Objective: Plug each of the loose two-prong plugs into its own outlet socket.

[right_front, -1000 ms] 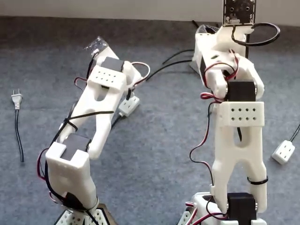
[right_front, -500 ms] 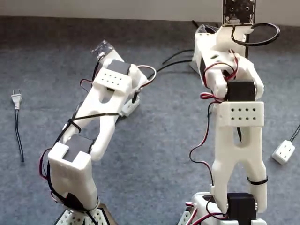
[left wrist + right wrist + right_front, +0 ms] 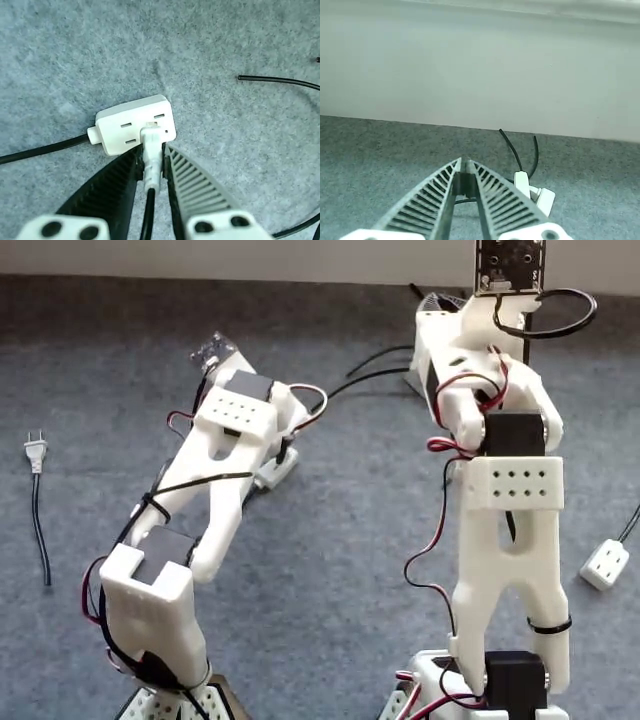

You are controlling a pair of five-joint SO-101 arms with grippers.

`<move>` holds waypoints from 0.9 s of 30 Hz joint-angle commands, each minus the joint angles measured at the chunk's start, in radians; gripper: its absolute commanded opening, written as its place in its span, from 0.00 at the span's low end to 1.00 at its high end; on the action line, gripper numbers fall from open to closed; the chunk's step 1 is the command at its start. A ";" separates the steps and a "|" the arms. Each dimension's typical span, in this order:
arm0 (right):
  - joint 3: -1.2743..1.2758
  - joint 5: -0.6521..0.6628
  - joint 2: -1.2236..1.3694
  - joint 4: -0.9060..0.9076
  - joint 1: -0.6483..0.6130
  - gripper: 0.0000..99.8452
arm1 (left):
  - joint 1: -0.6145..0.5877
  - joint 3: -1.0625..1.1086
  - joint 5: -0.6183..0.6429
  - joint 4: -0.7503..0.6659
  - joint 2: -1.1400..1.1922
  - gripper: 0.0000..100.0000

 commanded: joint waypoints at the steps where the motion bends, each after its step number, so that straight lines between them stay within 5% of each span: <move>1: -0.053 -0.011 -0.012 -0.018 0.010 0.01 | -0.010 0.001 0.009 -0.018 -0.007 0.00; 27: -0.053 -0.011 -0.012 -0.018 0.010 0.01 | -0.012 0.110 0.009 -0.133 -0.005 0.00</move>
